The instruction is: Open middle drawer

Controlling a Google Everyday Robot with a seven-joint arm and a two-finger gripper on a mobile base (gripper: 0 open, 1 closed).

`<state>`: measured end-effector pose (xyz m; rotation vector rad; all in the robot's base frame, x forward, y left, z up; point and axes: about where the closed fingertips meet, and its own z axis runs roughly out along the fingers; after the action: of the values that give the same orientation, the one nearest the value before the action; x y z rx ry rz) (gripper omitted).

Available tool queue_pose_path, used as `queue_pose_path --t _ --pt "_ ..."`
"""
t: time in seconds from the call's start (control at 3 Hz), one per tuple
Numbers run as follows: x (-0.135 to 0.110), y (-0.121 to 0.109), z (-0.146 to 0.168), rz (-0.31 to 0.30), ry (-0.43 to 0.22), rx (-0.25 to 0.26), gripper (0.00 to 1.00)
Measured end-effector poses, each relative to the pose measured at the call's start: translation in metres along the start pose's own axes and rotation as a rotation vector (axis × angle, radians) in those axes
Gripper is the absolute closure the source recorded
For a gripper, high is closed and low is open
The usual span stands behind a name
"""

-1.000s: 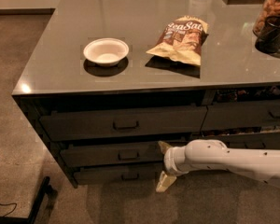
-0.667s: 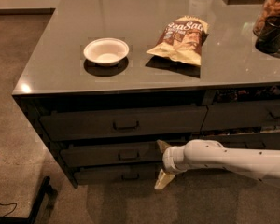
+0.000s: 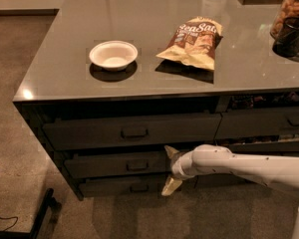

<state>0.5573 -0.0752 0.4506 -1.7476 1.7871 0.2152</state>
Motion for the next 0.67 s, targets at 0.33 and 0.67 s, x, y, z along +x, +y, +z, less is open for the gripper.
queue_pose_path --t 0.33,0.67 --pt "-0.003 -0.011 0.014 -0.01 -0.01 -0.008 0.0" --pt "-0.006 -0.018 0.03 -0.013 -0.021 -0.024 0.0"
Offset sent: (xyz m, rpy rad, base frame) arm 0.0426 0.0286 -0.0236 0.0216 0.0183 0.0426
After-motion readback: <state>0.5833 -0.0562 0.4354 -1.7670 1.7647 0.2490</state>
